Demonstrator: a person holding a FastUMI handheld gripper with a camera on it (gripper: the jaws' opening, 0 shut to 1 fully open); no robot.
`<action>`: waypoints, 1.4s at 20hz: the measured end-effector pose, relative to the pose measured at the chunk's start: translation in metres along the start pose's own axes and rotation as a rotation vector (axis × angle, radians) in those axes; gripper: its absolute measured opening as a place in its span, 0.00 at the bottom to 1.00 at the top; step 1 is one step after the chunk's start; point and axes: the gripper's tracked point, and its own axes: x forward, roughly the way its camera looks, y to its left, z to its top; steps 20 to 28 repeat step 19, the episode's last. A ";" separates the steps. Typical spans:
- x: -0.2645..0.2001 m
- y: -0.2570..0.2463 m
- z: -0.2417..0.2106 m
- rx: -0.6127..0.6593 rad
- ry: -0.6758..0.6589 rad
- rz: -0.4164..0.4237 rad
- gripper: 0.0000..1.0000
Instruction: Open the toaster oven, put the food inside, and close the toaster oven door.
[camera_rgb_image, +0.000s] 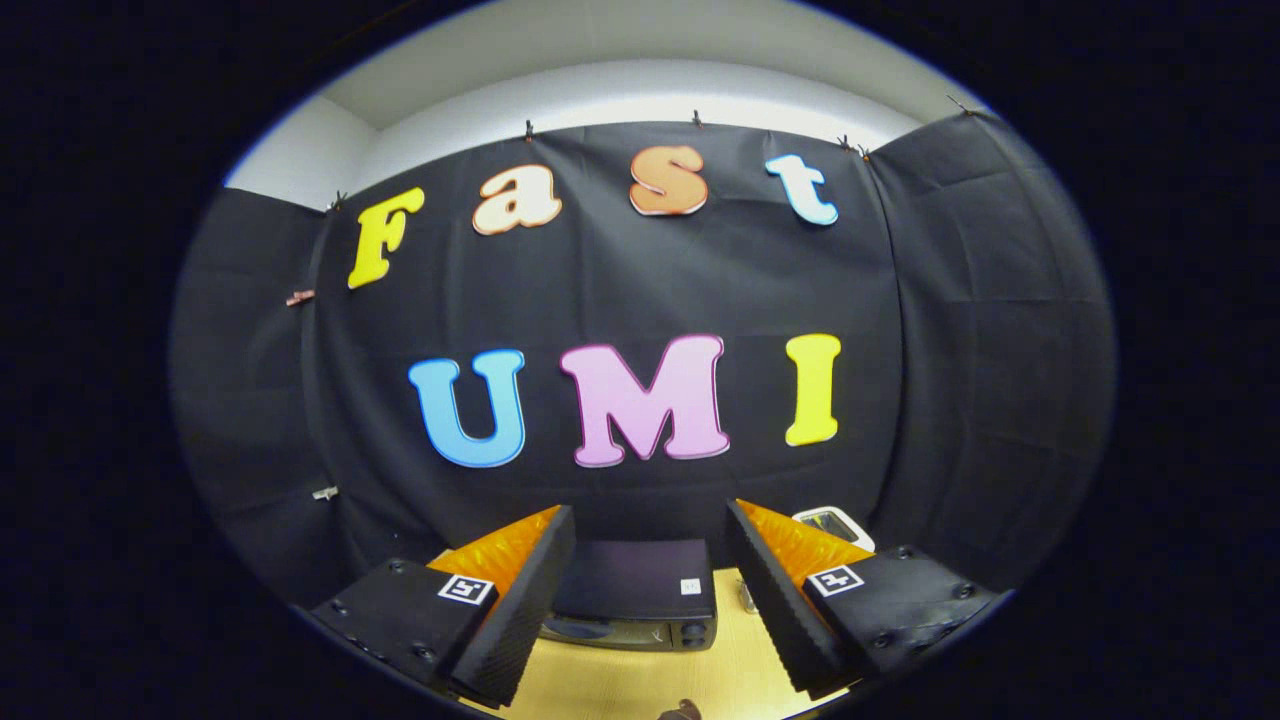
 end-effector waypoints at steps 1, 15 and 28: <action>-0.005 -0.001 0.010 -0.004 -0.017 -0.002 0.98; -0.058 -0.031 0.018 -0.046 -0.033 -0.080 0.97; -0.059 -0.031 0.014 -0.051 -0.025 -0.079 0.98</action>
